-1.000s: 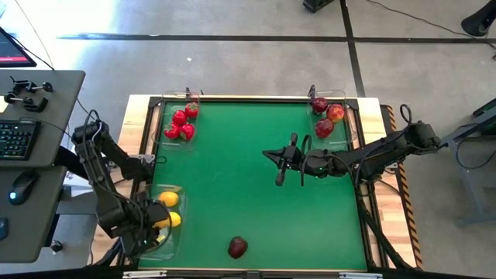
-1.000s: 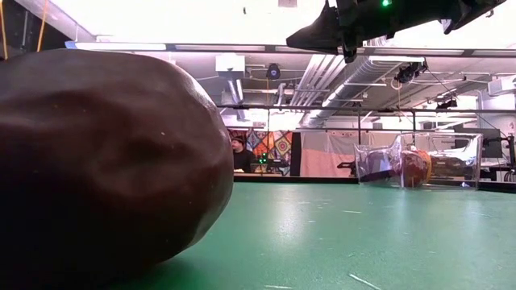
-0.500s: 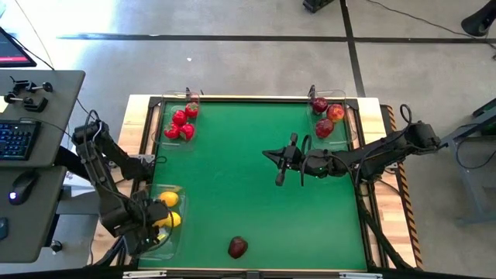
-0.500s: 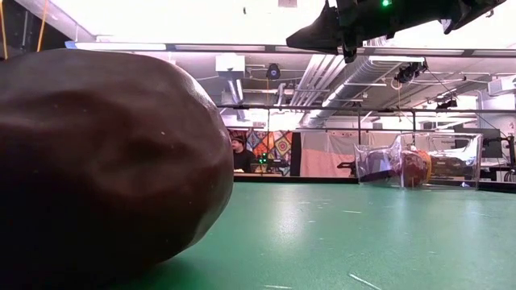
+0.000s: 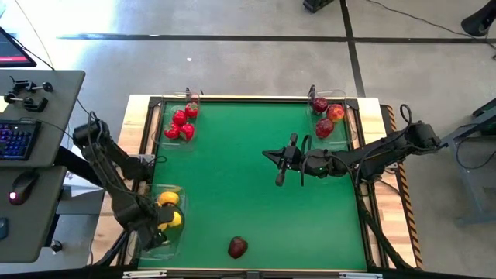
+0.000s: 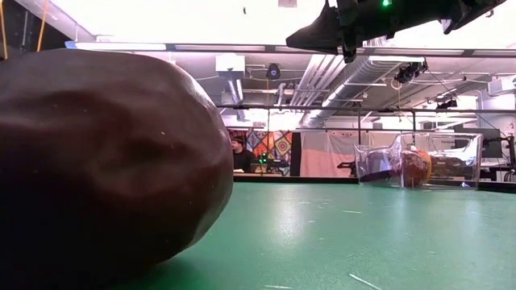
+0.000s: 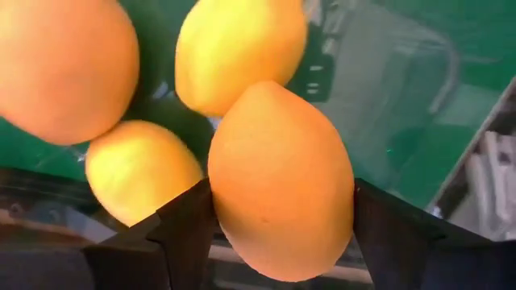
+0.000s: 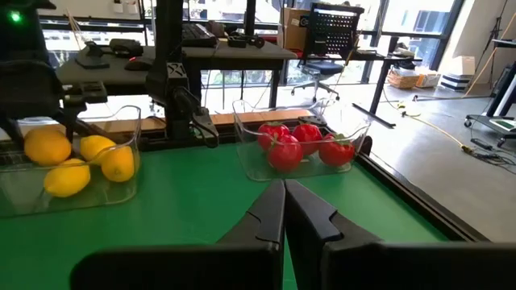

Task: Sort produce into baskets
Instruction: Put the lemon into the bottom bin, then put the apple into the top right bin

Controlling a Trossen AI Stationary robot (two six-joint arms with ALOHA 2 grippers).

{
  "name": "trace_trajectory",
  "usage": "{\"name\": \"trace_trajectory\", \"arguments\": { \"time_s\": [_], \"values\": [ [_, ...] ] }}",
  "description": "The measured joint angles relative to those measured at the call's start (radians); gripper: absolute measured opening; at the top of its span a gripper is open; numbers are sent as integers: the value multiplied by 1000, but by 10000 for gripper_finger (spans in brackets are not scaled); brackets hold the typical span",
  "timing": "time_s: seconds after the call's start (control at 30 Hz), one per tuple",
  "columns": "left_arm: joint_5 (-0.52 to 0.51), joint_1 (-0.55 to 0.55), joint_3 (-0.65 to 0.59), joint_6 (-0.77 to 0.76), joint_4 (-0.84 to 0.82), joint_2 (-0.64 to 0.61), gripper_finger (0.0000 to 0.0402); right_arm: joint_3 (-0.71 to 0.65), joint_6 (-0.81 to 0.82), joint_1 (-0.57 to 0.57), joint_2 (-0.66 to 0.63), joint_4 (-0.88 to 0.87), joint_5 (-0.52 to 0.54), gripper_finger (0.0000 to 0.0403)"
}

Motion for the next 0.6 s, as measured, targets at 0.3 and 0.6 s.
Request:
{"name": "trace_trajectory", "arguments": {
  "time_s": [0.3, 0.6],
  "values": [
    [4, 10, 6, 23, -19, 4, 301, 0, -4, 0, 0, -9, -11, 2],
    [-48, 10, 79, 36, -83, 4, 319, 0, -31, 1, 0, -9, -18, 24]
  ]
}}
